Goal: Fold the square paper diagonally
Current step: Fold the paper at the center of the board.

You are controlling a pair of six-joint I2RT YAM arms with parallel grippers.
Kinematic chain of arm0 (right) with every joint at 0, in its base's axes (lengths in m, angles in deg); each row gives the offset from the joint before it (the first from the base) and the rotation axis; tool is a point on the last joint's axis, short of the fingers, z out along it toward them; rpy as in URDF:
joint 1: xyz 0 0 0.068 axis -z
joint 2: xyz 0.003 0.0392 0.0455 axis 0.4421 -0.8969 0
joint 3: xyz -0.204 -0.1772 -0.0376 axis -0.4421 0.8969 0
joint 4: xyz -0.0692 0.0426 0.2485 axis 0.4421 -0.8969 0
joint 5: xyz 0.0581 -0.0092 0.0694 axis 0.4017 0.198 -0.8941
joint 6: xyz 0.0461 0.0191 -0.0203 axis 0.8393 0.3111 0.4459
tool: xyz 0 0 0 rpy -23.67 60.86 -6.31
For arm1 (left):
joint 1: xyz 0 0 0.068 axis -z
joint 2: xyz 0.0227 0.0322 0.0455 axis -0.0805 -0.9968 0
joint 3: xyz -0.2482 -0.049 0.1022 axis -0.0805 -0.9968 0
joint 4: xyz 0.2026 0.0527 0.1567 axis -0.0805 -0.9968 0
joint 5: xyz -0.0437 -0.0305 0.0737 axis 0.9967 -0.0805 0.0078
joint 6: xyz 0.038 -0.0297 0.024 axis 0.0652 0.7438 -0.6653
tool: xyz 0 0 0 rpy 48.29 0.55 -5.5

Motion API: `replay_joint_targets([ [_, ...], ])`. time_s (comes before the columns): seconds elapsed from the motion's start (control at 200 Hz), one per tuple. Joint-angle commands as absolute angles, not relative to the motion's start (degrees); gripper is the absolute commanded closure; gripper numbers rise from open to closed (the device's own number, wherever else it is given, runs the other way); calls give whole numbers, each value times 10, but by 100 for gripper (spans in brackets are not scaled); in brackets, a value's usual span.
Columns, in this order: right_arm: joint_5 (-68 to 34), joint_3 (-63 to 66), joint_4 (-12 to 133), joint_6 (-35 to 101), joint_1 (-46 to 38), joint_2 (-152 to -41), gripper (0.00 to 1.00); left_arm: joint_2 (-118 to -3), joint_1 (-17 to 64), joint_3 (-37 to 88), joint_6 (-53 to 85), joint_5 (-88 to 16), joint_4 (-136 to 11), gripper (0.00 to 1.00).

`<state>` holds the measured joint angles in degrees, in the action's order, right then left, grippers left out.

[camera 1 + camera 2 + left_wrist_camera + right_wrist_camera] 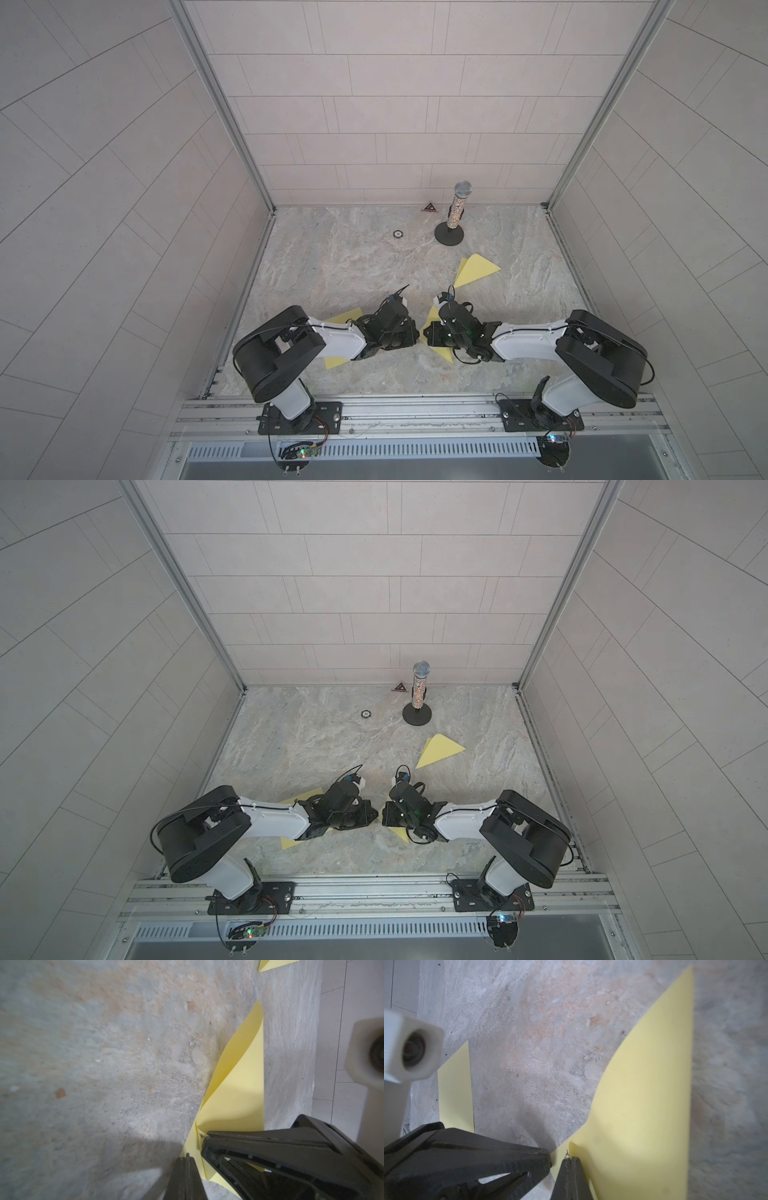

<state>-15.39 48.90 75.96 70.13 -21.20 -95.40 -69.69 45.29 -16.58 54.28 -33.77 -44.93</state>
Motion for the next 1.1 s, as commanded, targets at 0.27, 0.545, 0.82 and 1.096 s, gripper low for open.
replay_joint_targets([
  [0.27,-150,472,747,697,-203,-961,100,-716,451,-182,538,-361,-525,100],
  [0.545,-164,479,757,701,-203,-960,100,-716,452,-181,538,-362,-525,100],
  [0.82,-165,482,755,700,-203,-955,100,-717,452,-180,538,-361,-525,100],
  [1.096,-164,484,757,704,-203,-961,100,-717,451,-180,538,-363,-525,100],
])
